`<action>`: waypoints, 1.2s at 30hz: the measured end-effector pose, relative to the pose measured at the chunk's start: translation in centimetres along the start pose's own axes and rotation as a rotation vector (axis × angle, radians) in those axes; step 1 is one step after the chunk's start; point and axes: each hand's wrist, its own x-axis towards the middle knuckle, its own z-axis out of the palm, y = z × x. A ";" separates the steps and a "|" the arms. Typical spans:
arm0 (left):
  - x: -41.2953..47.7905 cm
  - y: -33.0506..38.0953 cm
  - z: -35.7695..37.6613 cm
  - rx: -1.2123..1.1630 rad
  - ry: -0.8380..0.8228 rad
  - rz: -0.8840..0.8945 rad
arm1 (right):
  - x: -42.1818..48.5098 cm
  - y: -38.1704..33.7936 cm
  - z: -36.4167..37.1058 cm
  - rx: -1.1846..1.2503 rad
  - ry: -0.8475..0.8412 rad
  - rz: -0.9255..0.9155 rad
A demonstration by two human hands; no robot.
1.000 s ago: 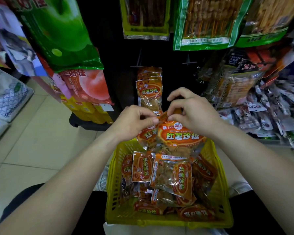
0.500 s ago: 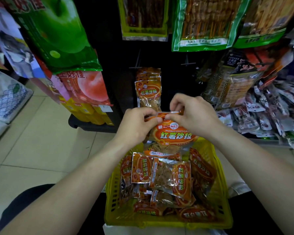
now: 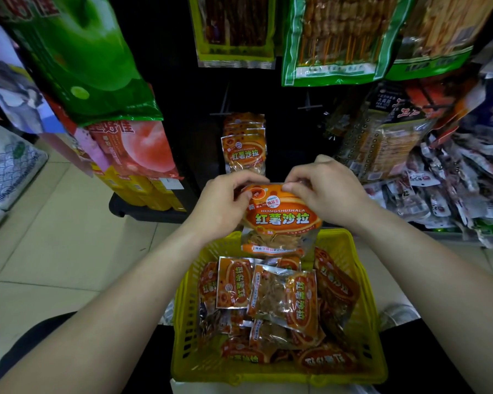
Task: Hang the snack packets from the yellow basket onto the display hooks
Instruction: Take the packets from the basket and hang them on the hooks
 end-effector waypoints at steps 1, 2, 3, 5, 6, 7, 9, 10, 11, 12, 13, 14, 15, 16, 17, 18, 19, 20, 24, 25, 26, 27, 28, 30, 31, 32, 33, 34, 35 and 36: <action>0.0 0.0 0.0 -0.014 0.006 -0.004 | 0.0 0.0 0.0 -0.002 -0.003 0.002; 0.1 0.0 0.0 -0.013 0.021 -0.014 | 0.0 -0.1 0.0 -0.001 -0.007 0.006; 0.1 0.0 0.0 0.008 0.043 -0.024 | 0.0 -0.1 0.1 0.003 -0.010 0.013; 0.2 -0.3 -0.2 0.094 0.095 -0.025 | 0.1 -0.2 0.0 0.021 0.002 0.026; 0.2 -0.4 -0.3 0.130 0.118 -0.020 | 0.1 -0.2 0.0 0.034 0.008 0.034; 0.2 -0.6 -0.4 0.147 0.139 -0.019 | 0.1 -0.2 0.0 0.045 0.012 0.042; 0.3 -0.8 -0.5 0.143 0.170 -0.033 | 0.2 0.0 -0.2 0.050 0.015 0.060; 0.4 -0.7 -0.6 0.134 0.178 -0.041 | 0.2 0.1 -0.2 0.039 0.020 0.060; 0.4 -0.6 -0.6 0.121 0.181 -0.049 | 0.3 0.3 -0.4 0.022 0.026 0.055; 0.4 -0.4 -0.6 0.099 0.174 -0.054 | 0.3 0.4 -0.5 0.007 0.031 0.050; 0.3 -0.3 -0.6 0.071 0.160 -0.057 | 0.4 0.5 -0.6 -0.006 0.033 0.046; 0.2 -0.1 -0.6 0.038 0.143 -0.059 | 0.4 0.6 -0.7 -0.016 0.036 0.038; 0.1 0.1 -0.6 0.003 0.128 -0.062 | 0.5 0.7 -0.8 -0.024 0.039 0.023; 0.0 0.3 -0.7 -0.032 0.116 -0.067 | 0.6 0.7 -1.0 -0.022 0.038 0.009; -0.1 0.4 -0.7 -0.066 0.108 -0.072 | 0.6 0.8 -1.1 -0.007 0.030 -0.003; -0.2 0.4 -0.8 -0.094 0.104 -0.077 | 0.6 1.0 -1.2 0.021 0.018 -0.010; -0.2 0.4 -0.9 -0.115 0.102 -0.083 | 0.6 1.2 -1.4 0.051 0.000 -0.012; -0.2 0.4 -1.0 -0.132 0.103 -0.089 | 0.6 1.4 -1.5 0.082 -0.020 -0.014; -0.1 0.1 -1.5 -0.176 0.105 -0.102 | 0.7 1.7 -1.3 0.144 -0.032 -0.015; -0.1 0.1 -1.5 -0.176 0.101 -0.097 | 0.7 1.7 -1.2 0.145 -0.024 -0.010; -0.1 0.0 -1.6 -0.177 0.096 -0.094 | 0.8 1.7 -1.2 0.149 -0.018 -0.002; -0.1 0.0 -1.6 -0.183 0.092 -0.095 | 0.8 1.7 -1.2 0.155 -0.013 0.008; 0.0 0.0 -1.6 -0.193 0.090 -0.098 | 0.8 1.7 -1.3 0.164 -0.010 0.015; 0.0 0.0 -1.6 -0.221 0.086 -0.101 | 0.8 1.5 -1.3 0.192 -0.021 0.026; 0.0 0.0 -1.6 -0.230 0.082 -0.101 | 0.8 1.5 -1.3 0.205 -0.031 0.030; 0.0 0.0 -1.6 -0.232 0.080 -0.101 | 0.8 1.4 -1.2 0.218 -0.039 0.033; 0.0 0.0 -1.6 -0.227 0.081 -0.099 | 0.8 1.4 -1.1 0.230 -0.046 0.034; 0.0 0.0 -1.6 -0.223 0.085 -0.096 | 0.9 1.5 -1.0 0.244 -0.049 0.034; 0.0 0.0 -1.6 -0.224 0.088 -0.093 | 1.0 1.6 -1.0 0.260 -0.054 0.037; 0.0 0.0 -1.6 -0.228 0.093 -0.093 | 1.0 1.7 -0.9 0.271 -0.060 0.041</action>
